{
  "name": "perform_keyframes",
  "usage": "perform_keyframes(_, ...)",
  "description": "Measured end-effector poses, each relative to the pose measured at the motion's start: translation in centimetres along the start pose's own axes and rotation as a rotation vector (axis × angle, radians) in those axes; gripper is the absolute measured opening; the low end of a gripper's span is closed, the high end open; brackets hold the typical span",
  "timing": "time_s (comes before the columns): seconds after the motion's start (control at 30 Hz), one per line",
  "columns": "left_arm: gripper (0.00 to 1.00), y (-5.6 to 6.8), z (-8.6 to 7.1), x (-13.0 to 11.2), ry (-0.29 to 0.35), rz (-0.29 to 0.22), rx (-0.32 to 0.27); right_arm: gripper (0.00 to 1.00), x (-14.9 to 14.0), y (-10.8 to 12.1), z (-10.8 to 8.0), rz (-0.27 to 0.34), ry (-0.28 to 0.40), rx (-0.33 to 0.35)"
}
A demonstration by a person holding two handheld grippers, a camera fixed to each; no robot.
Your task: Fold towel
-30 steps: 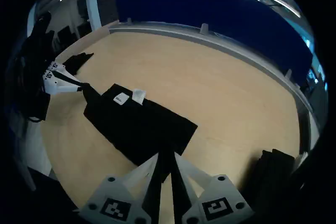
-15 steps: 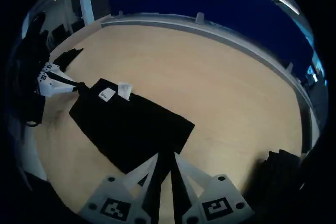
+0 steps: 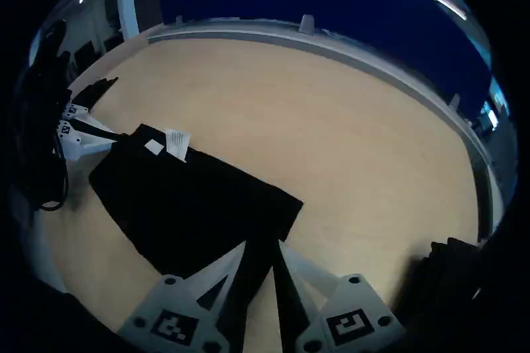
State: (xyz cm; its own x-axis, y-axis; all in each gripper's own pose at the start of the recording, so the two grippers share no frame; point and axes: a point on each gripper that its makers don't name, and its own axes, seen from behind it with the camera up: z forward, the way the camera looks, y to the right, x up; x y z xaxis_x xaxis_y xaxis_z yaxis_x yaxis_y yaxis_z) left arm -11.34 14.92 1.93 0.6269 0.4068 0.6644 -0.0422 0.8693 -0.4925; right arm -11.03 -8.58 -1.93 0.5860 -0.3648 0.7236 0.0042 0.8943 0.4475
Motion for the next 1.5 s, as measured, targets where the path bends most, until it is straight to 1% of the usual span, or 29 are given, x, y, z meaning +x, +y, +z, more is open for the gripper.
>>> perform_keyframes(0.13,0.12,-0.2,0.2,0.1,-0.002,-0.008,0.007,0.22,0.1,0.2,0.4,0.006,0.002,-0.007)
perform_keyframes(0.23,0.15,-0.4,0.3,0.5,0.003,-0.015,0.013,0.26,0.4,0.5,0.5,0.009,0.011,-0.018)
perform_keyframes(0.43,0.3,-1.0,0.1,1.1,0.009,-0.012,0.033,0.37,1.1,1.4,0.6,0.015,0.028,-0.048)
perform_keyframes(0.57,0.46,-1.6,-0.1,1.4,0.013,-0.012,0.051,0.47,1.6,2.0,0.6,0.022,0.039,-0.065)
perform_keyframes(0.63,0.57,-1.8,-0.4,1.6,0.018,-0.017,0.055,0.5,1.8,2.2,0.6,0.026,0.043,-0.068)
perform_keyframes(0.7,0.76,-1.9,-0.6,1.8,0.024,-0.023,0.058,0.54,1.9,2.3,0.6,0.032,0.047,-0.068)
perform_keyframes(0.77,0.84,-2.0,-0.8,1.8,0.026,-0.03,0.056,0.59,2.0,2.4,0.5,0.037,0.048,-0.066)
perform_keyframes(0.8,0.84,-2.1,-0.9,1.8,0.028,-0.032,0.057,0.62,2.1,2.4,0.5,0.04,0.05,-0.066)
perform_keyframes(0.93,0.84,-2.4,-1.2,1.9,0.034,-0.038,0.066,0.65,2.5,2.6,0.4,0.051,0.059,-0.064)
perform_keyframes(1.0,0.84,-2.5,-1.3,1.9,0.033,-0.041,0.069,0.69,2.6,2.6,0.3,0.057,0.064,-0.062)
perform_keyframes(1.13,0.85,-2.6,-1.3,1.9,0.033,-0.049,0.068,0.92,2.8,2.7,0.3,0.069,0.07,-0.06)
perform_keyframes(1.2,0.85,-2.5,-1.3,2.0,0.036,-0.054,0.068,1.0,3.0,2.8,0.3,0.076,0.076,-0.061)
perform_keyframes(1.37,0.85,-2.1,-1.5,2.2,0.039,-0.062,0.06,1.0,3.0,2.9,-0.2,0.088,0.084,-0.06)
perform_keyframes(1.5,0.85,-1.7,-2.1,2.0,0.043,-0.065,0.054,1.0,2.7,2.8,-0.8,0.084,0.084,-0.061)
